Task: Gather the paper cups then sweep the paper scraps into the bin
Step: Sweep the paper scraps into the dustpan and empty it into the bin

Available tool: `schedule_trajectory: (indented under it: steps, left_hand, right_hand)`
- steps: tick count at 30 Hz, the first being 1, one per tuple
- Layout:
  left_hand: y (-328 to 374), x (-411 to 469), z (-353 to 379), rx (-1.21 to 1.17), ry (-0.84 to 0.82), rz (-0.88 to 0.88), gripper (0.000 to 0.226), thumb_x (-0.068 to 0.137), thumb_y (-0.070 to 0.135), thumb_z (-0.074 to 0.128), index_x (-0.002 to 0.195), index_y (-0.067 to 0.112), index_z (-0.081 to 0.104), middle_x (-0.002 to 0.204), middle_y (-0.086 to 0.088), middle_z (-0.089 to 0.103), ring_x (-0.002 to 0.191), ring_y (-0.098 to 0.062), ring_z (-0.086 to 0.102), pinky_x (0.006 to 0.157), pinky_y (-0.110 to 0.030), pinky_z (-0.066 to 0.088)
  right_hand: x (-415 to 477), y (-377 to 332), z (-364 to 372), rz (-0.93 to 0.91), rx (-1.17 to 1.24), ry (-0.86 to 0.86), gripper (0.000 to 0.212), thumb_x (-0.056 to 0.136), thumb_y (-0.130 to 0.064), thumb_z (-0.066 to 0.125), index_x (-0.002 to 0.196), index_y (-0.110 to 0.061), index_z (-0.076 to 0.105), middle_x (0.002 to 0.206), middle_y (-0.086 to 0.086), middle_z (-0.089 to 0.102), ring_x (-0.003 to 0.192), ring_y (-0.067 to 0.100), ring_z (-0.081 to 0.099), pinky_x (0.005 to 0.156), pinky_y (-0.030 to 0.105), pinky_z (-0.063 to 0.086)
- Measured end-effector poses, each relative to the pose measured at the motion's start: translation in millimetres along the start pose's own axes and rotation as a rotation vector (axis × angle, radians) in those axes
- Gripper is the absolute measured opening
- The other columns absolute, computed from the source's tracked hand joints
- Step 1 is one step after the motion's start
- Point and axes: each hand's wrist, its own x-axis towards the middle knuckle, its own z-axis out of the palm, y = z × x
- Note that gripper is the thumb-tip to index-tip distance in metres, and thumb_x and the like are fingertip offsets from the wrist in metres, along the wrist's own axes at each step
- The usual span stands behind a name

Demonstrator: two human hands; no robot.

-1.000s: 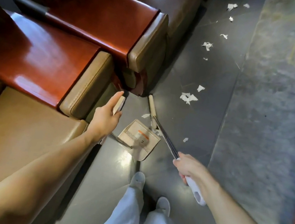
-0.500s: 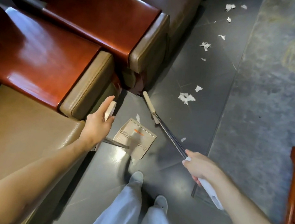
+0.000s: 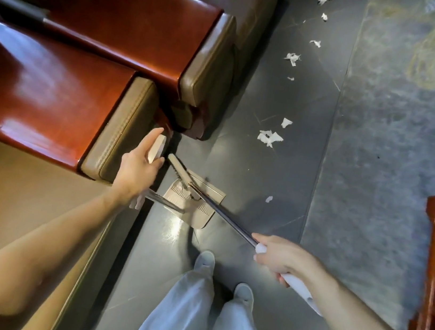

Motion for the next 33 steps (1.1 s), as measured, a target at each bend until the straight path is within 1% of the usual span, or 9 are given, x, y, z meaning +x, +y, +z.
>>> schedule_trajectory:
  steps: [7, 10, 12, 14, 17, 22, 28, 31, 33]
  left_hand:
    - [30, -4, 32, 0.005, -0.101, 0.068, 0.064, 0.096, 0.012, 0.055, 0.137, 0.055, 0.031, 0.128, 0.016, 0.046, 0.099, 0.001, 0.048, 0.088, -0.018, 0.036]
    - [50, 1, 49, 0.054, -0.188, 0.119, 0.06, 0.097, 0.014, 0.053, 0.141, 0.049, 0.031, 0.143, 0.007, 0.045, 0.119, -0.02, 0.051, 0.098, -0.032, 0.041]
    - [59, 5, 63, 0.096, -0.243, 0.16, 0.059, 0.098, 0.015, 0.052, 0.143, 0.046, 0.029, 0.145, 0.003, 0.045, 0.112, -0.018, 0.056, 0.086, -0.011, 0.041]
    - [69, 7, 79, 0.124, -0.329, 0.21, 0.061, 0.098, 0.014, 0.051, 0.144, 0.047, 0.028, 0.139, -0.001, 0.05, 0.085, -0.006, 0.058, 0.057, 0.005, 0.037]
    - [88, 8, 100, 0.163, -0.482, 0.249, 0.063, 0.099, 0.014, 0.05, 0.14, 0.055, 0.023, 0.13, -0.005, 0.056, 0.069, -0.016, 0.063, 0.051, -0.005, 0.046]
    - [107, 18, 119, 0.189, -0.491, 0.258, 0.064, 0.099, 0.013, 0.049, 0.141, 0.055, 0.023, 0.133, -0.002, 0.052, 0.071, -0.011, 0.059, 0.046, 0.001, 0.036]
    - [106, 25, 115, 0.168, -0.428, 0.241, 0.061, 0.099, 0.012, 0.05, 0.147, 0.042, 0.026, 0.138, -0.004, 0.05, 0.07, -0.001, 0.049, 0.048, 0.006, 0.032]
    - [104, 28, 108, 0.161, -0.426, 0.246, 0.061, 0.099, 0.014, 0.05, 0.147, 0.042, 0.026, 0.136, -0.004, 0.052, 0.072, -0.005, 0.055, 0.05, 0.004, 0.036]
    - [104, 32, 105, 0.142, -0.406, 0.231, 0.061, 0.099, 0.014, 0.05, 0.146, 0.044, 0.025, 0.14, -0.004, 0.049, 0.074, -0.004, 0.055, 0.051, 0.004, 0.036]
  right_hand:
    - [-41, 69, 23, 0.142, 0.302, 0.151, 0.063, 0.096, -0.024, 0.043, 0.151, -0.041, 0.017, 0.044, 0.0, 0.049, 0.033, 0.018, 0.049, 0.037, 0.017, 0.038]
    - [-41, 84, 25, 0.208, 0.322, 0.222, 0.063, 0.096, -0.024, 0.042, 0.152, -0.036, 0.015, 0.053, 0.002, 0.053, 0.034, 0.016, 0.051, 0.043, 0.02, 0.04]
    - [-40, 92, 23, 0.245, 0.365, 0.251, 0.063, 0.096, -0.021, 0.041, 0.153, -0.029, 0.016, 0.058, 0.01, 0.06, 0.04, 0.018, 0.055, 0.047, 0.02, 0.041]
    - [-34, 99, 23, 0.287, 0.404, 0.283, 0.057, 0.097, -0.018, 0.042, 0.151, -0.021, 0.025, 0.086, 0.02, 0.069, 0.07, 0.022, 0.068, 0.06, 0.023, 0.045]
    - [-24, 107, 18, 0.344, 0.317, 0.226, 0.03, 0.099, -0.018, 0.043, 0.123, -0.006, 0.057, 0.147, 0.008, 0.045, 0.126, 0.021, 0.051, 0.09, 0.025, 0.041]
    - [-14, 97, 24, 0.313, 0.58, 0.065, 0.036, 0.094, -0.014, 0.048, 0.128, -0.009, 0.057, 0.111, -0.002, 0.072, 0.13, 0.018, 0.047, 0.072, 0.018, 0.041]
    - [-18, 66, 30, 0.22, 0.416, 0.004, 0.085, 0.086, 0.005, 0.051, 0.154, -0.024, 0.009, 0.146, 0.01, 0.045, 0.1, 0.031, 0.063, 0.073, 0.032, 0.049]
    - [-31, 74, 13, 0.196, 0.356, -0.003, 0.087, 0.086, 0.004, 0.053, 0.154, -0.028, 0.009, 0.103, -0.001, 0.071, 0.054, 0.011, 0.053, 0.059, 0.021, 0.045]
    - [-47, 81, 1, 0.208, 0.229, 0.0, 0.091, 0.085, 0.005, 0.054, 0.154, -0.031, 0.006, 0.061, -0.002, 0.05, 0.05, 0.012, 0.044, 0.06, 0.024, 0.045]
